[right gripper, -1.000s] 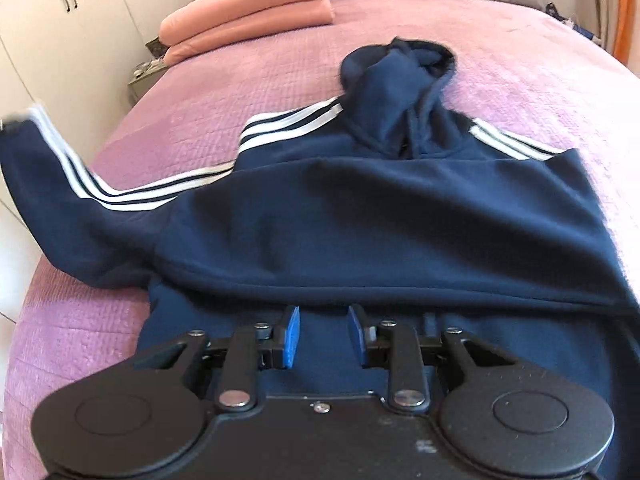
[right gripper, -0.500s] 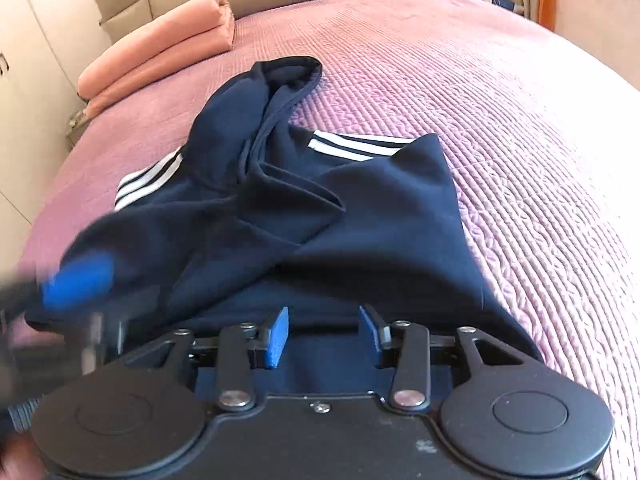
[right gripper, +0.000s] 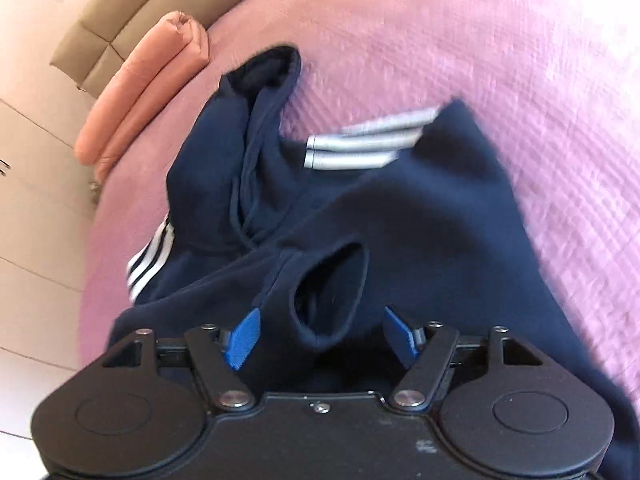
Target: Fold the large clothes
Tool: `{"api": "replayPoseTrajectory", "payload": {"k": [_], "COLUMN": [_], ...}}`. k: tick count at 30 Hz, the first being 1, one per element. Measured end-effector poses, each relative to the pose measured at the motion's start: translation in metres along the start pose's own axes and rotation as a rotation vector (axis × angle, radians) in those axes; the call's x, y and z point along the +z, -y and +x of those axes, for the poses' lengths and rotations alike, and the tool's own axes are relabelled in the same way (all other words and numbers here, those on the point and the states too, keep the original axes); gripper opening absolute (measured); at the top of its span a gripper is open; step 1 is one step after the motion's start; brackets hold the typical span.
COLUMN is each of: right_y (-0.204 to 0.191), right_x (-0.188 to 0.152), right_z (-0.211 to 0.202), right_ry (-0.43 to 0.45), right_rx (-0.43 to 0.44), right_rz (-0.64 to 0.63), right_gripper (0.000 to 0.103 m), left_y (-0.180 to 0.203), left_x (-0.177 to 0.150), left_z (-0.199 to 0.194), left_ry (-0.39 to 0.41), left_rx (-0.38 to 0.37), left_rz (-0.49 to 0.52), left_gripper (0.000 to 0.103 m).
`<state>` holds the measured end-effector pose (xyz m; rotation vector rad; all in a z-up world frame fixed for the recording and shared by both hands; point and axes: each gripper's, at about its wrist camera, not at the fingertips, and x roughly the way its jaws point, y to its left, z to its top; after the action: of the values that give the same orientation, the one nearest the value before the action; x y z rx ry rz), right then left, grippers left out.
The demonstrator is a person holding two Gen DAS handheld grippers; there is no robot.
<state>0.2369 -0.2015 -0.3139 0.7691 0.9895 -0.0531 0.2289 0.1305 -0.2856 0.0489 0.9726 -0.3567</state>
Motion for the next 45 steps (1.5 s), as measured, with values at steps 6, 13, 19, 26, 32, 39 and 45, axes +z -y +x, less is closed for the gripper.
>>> {"api": "replayPoseTrajectory", "payload": {"k": [6,13,19,26,32,39,45], "right_y": [-0.002,-0.023,0.017,-0.006,-0.047,-0.009,-0.056], "right_x": [0.012,0.022,0.007,-0.004,-0.001,0.013,0.06], "right_z": [0.018,-0.079,-0.041,-0.083,-0.049,0.013,-0.012], "right_ry": [-0.096,0.211,0.161,0.333,0.277,-0.013,0.064], "right_rx": [0.178,0.092,-0.358,-0.343,-0.31,-0.314,-0.191], "right_rz": [0.001,-0.245,-0.166,-0.281,-0.515,-0.362,-0.509], "right_gripper": [0.017,0.017,0.05,0.051,0.008,0.005,0.044], "left_y": [-0.002,-0.011,-0.017,-0.018,-0.014,-0.029,0.001], "left_x": [0.0,0.018,0.026,0.034,0.068,0.058,0.039], "left_z": [0.002,-0.006,0.007,0.01,0.036,0.097,0.106], "left_ry": [0.007,0.08,0.069,0.09,0.142,0.08,0.132], "left_rx": [0.033,0.064,0.05,0.051,0.062,0.069,0.115], "left_rz": [-0.031,-0.043,-0.088,-0.062,-0.034,-0.052,0.141], "left_gripper": [0.066,0.063,0.063,0.063,0.053,0.053,0.086]}}
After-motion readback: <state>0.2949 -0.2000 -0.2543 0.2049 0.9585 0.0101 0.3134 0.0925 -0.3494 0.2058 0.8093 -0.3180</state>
